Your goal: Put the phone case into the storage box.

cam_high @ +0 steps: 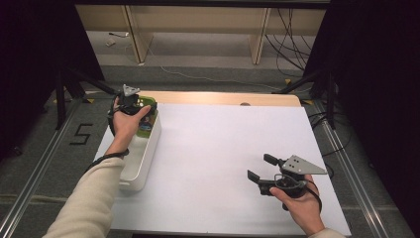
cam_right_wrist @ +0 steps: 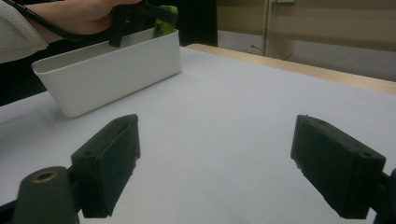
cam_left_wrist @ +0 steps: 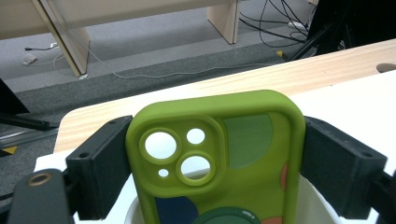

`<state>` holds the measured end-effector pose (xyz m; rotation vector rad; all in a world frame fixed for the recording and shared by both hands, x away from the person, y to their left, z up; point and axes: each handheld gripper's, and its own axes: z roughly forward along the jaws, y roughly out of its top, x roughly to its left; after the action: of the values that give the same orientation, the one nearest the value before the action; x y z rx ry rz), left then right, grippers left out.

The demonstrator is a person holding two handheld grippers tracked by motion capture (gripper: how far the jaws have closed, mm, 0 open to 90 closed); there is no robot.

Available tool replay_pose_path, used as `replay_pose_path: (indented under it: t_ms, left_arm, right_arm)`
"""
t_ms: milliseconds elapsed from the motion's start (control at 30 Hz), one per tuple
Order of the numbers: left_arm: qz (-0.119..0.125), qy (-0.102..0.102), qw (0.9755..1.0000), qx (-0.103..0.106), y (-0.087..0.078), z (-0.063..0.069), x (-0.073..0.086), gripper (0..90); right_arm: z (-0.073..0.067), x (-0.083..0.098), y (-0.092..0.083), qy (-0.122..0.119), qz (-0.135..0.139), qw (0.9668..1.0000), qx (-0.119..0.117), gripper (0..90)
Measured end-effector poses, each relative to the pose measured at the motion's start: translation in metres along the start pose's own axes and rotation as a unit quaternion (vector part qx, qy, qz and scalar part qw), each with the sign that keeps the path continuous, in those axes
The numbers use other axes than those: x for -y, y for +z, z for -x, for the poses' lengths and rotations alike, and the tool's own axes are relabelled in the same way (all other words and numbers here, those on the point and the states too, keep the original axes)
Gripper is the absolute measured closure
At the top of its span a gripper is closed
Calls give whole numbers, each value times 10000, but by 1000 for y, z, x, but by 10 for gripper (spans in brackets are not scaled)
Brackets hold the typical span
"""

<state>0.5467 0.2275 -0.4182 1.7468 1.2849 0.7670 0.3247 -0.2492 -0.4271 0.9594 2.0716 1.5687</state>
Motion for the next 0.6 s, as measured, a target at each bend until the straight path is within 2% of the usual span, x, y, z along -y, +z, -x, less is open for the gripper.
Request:
replay_pose_path:
  t_ms: [233,400,600]
  left_arm:
    - [-48,33,10000,10,1,0,0,137]
    - [-37,-20,10000,8,3,-1,0,132]
    - [-56,-18,9999,90,3,-2,-1,71]
  right_arm:
    - [0,0,0,2,0,10000,-3,165]
    - [0,0,0,5,-8,10000,-12,165]
    - [0,0,1,0,-11,10000,-13,164]
